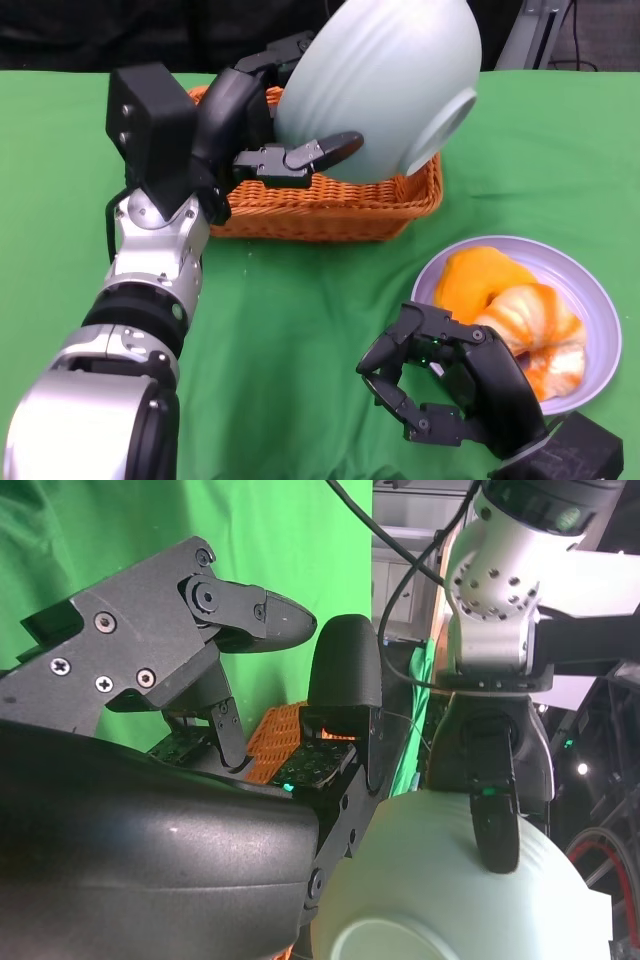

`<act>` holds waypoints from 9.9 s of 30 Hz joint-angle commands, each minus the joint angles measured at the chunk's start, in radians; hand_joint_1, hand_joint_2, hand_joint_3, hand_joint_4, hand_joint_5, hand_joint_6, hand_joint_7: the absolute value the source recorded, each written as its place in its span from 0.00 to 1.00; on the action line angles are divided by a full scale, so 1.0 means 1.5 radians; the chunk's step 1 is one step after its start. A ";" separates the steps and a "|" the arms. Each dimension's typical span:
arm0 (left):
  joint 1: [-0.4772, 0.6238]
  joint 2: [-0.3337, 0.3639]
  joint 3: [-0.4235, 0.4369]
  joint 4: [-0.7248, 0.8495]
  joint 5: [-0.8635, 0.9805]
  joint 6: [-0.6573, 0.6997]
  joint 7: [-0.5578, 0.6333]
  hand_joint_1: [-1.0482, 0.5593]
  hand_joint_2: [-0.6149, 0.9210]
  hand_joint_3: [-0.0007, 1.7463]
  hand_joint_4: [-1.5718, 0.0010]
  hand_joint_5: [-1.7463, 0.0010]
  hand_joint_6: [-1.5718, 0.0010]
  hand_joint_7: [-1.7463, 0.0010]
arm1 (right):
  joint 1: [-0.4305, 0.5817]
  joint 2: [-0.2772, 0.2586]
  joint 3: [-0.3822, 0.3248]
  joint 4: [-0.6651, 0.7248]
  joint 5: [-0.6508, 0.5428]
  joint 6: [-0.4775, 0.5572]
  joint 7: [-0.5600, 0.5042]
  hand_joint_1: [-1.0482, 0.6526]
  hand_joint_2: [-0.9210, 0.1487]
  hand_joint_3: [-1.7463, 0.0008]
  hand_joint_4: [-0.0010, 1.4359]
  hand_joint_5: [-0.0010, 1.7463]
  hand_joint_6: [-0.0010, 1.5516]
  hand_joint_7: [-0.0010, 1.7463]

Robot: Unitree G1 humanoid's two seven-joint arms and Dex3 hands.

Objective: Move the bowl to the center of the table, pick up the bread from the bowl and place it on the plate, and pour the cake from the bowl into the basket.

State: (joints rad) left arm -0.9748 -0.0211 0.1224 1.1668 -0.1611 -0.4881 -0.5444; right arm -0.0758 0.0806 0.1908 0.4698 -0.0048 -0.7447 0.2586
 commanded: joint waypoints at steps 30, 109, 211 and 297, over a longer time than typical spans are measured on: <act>-0.096 -0.009 0.280 0.050 -0.253 0.438 0.023 0.58 1.00 0.39 0.63 0.00 0.60 0.16 | -0.007 0.007 0.001 0.014 -0.006 -0.013 -0.007 0.47 0.31 0.57 0.53 0.89 0.47 0.68; 0.192 0.163 0.011 -0.157 0.198 -0.529 0.112 0.61 0.68 0.78 0.55 0.00 0.55 0.11 | -0.022 0.001 -0.018 0.013 0.003 -0.012 -0.007 0.48 0.30 0.55 0.51 0.93 0.44 0.72; 0.303 0.362 -0.624 -0.059 0.861 -0.347 1.182 0.67 0.89 0.28 0.57 0.03 0.59 0.14 | -0.015 -0.003 -0.042 -0.033 0.022 0.004 -0.030 0.49 0.25 0.62 0.49 0.87 0.45 0.68; 0.514 0.087 -0.080 -0.332 -0.124 -0.269 -0.099 0.14 1.00 0.18 0.47 0.95 0.56 0.98 | 0.006 -0.014 -0.039 -0.045 0.030 0.017 -0.016 0.50 0.23 0.63 0.49 0.87 0.45 0.66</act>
State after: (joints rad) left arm -0.1911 0.1167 -0.0090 0.6805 -0.3529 -0.9004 -0.7109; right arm -0.0816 0.0706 0.1367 0.4139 0.0232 -0.7283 0.2292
